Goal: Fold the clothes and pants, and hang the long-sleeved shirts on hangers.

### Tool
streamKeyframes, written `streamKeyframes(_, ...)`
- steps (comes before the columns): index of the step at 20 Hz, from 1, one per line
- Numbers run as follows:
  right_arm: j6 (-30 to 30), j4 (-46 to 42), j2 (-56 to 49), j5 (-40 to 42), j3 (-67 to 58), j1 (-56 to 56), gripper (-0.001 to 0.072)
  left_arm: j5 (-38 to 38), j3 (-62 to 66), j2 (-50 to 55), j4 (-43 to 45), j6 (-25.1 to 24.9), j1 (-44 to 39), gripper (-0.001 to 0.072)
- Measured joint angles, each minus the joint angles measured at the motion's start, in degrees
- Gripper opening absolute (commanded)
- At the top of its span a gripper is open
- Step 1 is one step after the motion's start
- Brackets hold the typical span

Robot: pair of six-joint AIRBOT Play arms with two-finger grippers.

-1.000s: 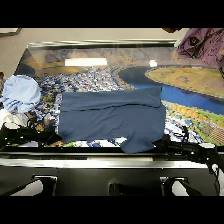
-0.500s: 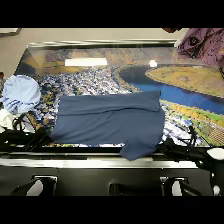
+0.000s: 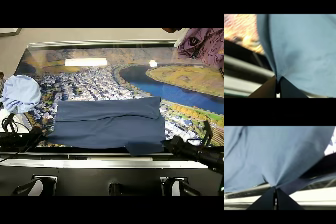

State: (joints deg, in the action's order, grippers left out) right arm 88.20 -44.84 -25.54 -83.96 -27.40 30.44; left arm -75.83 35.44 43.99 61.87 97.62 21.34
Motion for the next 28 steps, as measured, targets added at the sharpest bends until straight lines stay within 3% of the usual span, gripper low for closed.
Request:
streamKeyframes(6, -8.7, 2.6, -18.2, 10.1, -9.0, -8.7, 0.0027, 7.3, 5.2, 9.6, -3.1, -2.6, -1.7, 0.0016)
streamKeyframes(12, -7.2, -3.0, -36.3, 22.3, -22.3, -17.4, 0.0027, 11.3, 16.5, 23.4, -3.6, -4.4, -4.1, 0.0016)
streamKeyframes(21, -6.8, -5.5, -55.4, 24.2, -40.2, -18.9, 0.0027, 12.6, 33.4, 40.3, 0.9, -5.2, -8.3, 0.0016)
streamKeyframes(28, -7.8, -5.6, -63.7, 25.4, -44.8, -19.9, 0.0029, 13.0, 43.1, 50.2, 4.7, -5.2, -11.8, 0.0016)
